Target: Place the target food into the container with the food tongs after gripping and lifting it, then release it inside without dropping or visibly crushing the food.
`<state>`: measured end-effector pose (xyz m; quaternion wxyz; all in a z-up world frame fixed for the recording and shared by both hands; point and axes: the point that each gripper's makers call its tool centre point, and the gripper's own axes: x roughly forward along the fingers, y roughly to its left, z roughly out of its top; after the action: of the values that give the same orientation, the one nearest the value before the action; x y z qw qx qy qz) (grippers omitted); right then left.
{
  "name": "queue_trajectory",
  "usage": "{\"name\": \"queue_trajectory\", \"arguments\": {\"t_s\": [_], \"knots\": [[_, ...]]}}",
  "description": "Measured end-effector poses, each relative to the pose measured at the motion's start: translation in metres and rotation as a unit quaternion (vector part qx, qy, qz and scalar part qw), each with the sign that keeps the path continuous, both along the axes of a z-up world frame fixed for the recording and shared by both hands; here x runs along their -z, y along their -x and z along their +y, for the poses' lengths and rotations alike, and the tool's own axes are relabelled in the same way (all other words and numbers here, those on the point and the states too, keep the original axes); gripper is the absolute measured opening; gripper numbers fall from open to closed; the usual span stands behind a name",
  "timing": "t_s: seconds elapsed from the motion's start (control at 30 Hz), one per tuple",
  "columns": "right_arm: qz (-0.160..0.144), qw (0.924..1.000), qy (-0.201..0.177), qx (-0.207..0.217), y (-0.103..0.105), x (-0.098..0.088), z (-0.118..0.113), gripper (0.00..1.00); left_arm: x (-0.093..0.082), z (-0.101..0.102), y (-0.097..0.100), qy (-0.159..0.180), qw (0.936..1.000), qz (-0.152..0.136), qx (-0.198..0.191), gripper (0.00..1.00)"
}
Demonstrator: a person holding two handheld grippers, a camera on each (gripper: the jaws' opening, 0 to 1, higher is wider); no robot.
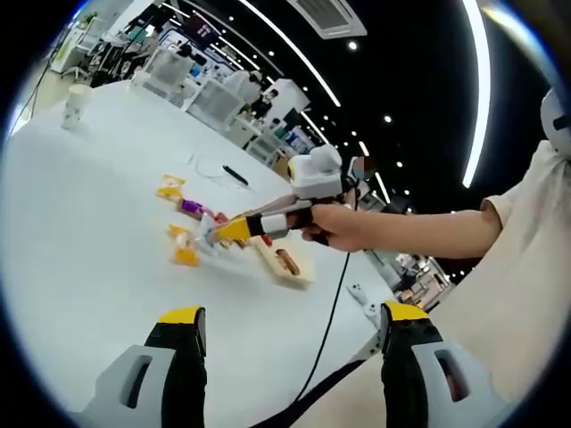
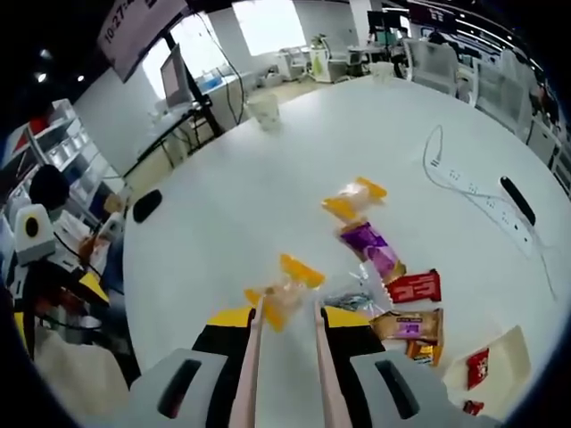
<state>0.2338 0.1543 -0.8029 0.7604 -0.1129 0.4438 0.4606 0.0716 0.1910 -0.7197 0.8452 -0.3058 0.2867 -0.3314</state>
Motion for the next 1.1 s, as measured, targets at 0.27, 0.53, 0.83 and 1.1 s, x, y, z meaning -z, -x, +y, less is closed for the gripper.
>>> {"name": "queue_trajectory", "arguments": {"t_s": [0.27,0.53,0.83,1.1], "knots": [[0.003,1.0,0.001,-0.002,0.0,0.001,0.001,0.28,0.002,-0.002,0.001,0.003,1.0,0.004,0.0,0.8],[0.004,1.0,0.004,-0.002,-0.001,0.004,0.0,0.28,0.003,-0.007,0.001,0.006,0.9999,0.006,0.006,0.8],[0.01,0.9999,0.006,-0.002,0.0,0.01,0.001,0.28,0.006,-0.005,0.001,0.005,0.9999,0.01,0.005,0.8],[0.016,0.9998,0.007,0.002,0.001,0.015,0.001,0.28,0.008,-0.004,-0.001,0.005,0.9999,0.013,0.001,0.81]]}}
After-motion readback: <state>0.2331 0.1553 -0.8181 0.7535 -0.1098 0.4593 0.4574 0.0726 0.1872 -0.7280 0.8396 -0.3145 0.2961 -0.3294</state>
